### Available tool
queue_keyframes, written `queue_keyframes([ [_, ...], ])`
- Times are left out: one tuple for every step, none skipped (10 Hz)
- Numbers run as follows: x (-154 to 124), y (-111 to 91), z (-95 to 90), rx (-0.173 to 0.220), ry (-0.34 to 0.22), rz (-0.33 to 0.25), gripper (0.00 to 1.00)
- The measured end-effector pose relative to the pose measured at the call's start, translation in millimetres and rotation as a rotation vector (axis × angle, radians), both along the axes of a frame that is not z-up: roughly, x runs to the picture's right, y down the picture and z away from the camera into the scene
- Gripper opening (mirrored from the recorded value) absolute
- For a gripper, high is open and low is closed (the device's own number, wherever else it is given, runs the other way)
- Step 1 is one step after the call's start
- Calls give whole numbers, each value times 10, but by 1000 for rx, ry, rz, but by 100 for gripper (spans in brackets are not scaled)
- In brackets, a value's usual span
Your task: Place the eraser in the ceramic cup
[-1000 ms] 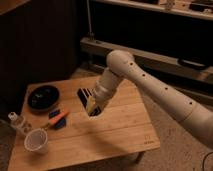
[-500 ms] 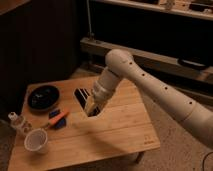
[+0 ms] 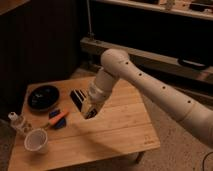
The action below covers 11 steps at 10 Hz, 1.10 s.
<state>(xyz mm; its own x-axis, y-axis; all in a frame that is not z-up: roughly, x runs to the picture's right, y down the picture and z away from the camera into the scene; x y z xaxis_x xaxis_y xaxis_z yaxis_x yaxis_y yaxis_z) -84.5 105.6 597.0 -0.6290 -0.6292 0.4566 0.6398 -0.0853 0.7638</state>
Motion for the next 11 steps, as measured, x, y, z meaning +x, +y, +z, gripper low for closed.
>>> queue_keyframes([
  [-69, 48, -96, 13, -19, -25, 0],
  [-126, 92, -181, 26, -36, -46, 0],
  [-178, 132, -257, 37, -51, -65, 0],
  [-235, 168, -335, 49, -67, -83, 0],
  [-297, 205, -418, 63, -84, -100, 0],
  [-365, 233, -500, 78, -102, -114, 0],
  [-448, 256, -594, 94, -123, -127, 0],
  [-565, 276, -723, 123, -158, -145, 0],
  [-723, 289, -900, 157, -198, -169, 0],
  [-850, 315, -1038, 181, -227, -188, 0],
  [-1111, 389, -1303, 220, -279, -223, 0],
])
